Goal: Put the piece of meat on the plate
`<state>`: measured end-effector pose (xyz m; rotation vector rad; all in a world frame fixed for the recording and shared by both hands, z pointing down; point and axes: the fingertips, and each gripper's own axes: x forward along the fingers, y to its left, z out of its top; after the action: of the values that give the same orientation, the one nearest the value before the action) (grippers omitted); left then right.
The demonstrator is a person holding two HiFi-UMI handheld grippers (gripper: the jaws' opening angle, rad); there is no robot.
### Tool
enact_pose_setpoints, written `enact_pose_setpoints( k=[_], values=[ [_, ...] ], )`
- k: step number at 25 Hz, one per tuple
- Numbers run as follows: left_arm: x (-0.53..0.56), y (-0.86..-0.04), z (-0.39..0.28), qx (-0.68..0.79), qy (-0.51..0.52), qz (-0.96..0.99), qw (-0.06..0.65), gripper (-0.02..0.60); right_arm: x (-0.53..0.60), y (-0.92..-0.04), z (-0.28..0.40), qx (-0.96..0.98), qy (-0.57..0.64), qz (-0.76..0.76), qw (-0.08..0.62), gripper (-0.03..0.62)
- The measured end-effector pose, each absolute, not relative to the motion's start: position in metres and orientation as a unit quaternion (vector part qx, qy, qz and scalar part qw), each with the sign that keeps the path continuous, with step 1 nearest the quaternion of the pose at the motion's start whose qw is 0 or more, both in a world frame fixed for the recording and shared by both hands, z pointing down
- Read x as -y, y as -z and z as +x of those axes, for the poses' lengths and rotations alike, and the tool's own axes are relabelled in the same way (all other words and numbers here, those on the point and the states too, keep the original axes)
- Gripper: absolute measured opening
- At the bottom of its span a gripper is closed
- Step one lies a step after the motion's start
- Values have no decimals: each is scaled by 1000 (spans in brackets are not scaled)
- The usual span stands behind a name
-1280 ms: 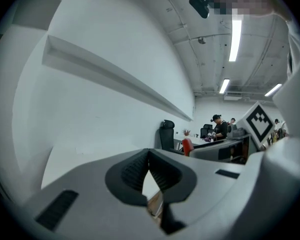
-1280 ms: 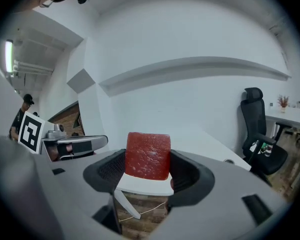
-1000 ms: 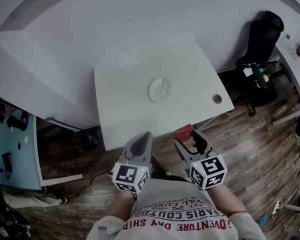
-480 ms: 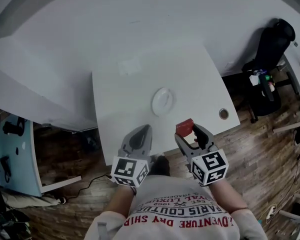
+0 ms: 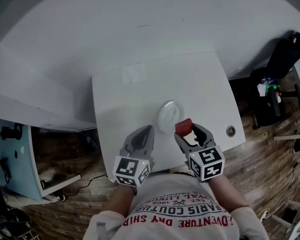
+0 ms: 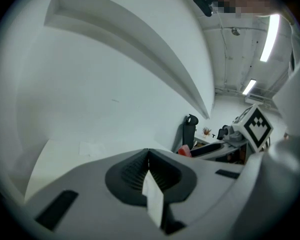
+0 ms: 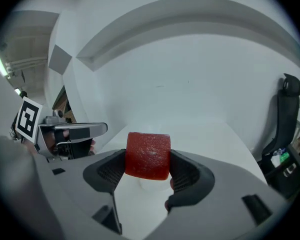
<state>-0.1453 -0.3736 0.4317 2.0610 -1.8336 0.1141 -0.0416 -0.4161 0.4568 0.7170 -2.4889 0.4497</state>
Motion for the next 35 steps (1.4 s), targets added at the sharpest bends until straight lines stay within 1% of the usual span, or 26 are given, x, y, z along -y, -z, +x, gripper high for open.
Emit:
enact_pose_setpoints(
  k=[5,19,29,35],
  values=[
    [390,-452,-148,647,-61,730,214,6,438,-489,-56,907,-165,247,299,281],
    [391,-529,-157,662,-79,675,315,6,456,-597,-86,877,-155,158,427,281],
    [384,-551,-161,679,-77,644,344,6,468,-631,-98,868,-108,119,470,281],
    [378,-557,-160,676,-77,640,356,6,467,-636,-98,860,-134,111,480,281]
  ],
)
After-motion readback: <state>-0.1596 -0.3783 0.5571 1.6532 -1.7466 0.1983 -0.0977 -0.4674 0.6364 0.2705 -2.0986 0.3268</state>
